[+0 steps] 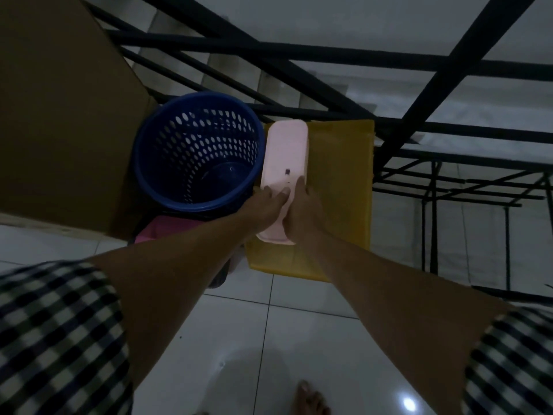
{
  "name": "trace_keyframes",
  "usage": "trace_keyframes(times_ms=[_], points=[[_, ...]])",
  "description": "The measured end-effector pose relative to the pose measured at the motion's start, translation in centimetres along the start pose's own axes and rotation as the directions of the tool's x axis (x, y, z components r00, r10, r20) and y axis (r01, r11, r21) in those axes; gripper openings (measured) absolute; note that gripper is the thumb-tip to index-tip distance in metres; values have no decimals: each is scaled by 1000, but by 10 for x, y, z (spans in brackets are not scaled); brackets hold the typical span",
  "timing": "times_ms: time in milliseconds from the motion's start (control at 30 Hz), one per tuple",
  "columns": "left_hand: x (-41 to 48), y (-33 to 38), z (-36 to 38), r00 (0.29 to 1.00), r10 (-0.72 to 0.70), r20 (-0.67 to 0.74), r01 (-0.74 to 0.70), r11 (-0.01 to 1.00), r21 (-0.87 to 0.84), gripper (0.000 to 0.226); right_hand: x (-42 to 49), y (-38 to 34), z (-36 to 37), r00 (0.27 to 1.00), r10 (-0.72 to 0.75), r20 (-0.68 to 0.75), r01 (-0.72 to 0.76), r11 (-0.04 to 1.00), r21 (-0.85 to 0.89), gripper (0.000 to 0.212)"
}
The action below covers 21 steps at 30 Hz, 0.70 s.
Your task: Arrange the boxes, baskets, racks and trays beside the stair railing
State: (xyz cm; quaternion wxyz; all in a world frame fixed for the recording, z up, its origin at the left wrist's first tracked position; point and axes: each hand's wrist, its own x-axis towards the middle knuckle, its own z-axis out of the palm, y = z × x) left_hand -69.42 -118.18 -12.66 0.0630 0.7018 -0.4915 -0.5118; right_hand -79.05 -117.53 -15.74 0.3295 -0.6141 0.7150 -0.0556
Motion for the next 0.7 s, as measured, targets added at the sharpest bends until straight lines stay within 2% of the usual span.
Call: trace_keyframes(times_ms=[133, 267, 367, 567, 700], points=[[-1, 1, -4, 999, 52, -1, -52, 993, 102, 57, 8, -4, 0, 1000, 17, 11, -16, 996, -91, 74], [-10, -4, -4, 997, 81, 3, -81, 993, 92, 59, 6, -3, -3, 998, 21, 54, -21, 1000, -8, 81], [-24, -9, -9, 995, 100, -25, -97, 988, 121, 56, -7, -1, -6, 998, 20, 65, -18, 999, -28, 88], [-64, -19, -39, 986, 164, -15, -141, 888, 438, 57, -60, -8, -40, 999, -34, 15, 33, 999, 35, 90], [-117, -3, -75, 970, 236, -63, -158, 801, 578, 62, -115, -28, -81, 997, -57, -44, 59, 998, 30, 96]])
